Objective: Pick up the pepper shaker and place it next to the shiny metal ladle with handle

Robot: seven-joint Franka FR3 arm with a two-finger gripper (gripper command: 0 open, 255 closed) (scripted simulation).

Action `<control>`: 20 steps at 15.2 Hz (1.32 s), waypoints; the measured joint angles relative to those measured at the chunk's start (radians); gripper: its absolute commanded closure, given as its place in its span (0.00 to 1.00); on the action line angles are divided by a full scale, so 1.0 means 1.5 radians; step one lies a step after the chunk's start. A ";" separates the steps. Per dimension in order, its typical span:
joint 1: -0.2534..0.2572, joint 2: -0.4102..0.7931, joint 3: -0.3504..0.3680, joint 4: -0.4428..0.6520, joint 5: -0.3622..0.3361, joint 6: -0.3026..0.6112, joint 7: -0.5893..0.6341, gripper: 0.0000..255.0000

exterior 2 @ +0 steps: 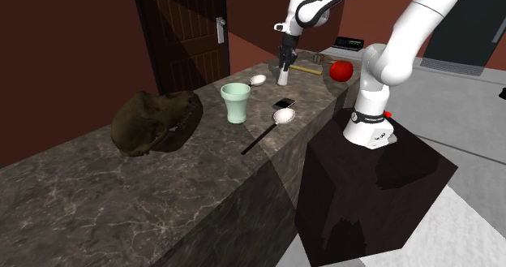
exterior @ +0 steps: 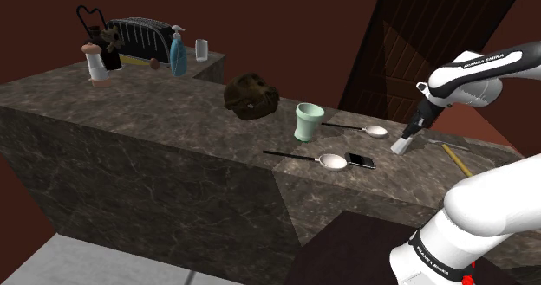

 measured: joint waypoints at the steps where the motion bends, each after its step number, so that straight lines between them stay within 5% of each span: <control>1: 0.001 0.002 -0.001 -0.001 0.001 0.003 0.000 1.00; 6: 0.002 0.004 -0.002 -0.002 0.002 0.006 -0.001 1.00; 7: 0.002 0.004 -0.002 -0.002 0.002 0.006 -0.001 0.00; 13: 0.002 0.004 -0.002 -0.002 0.002 0.006 -0.001 0.00; 20: -0.022 -0.062 0.033 0.034 -0.016 -0.094 0.016 0.00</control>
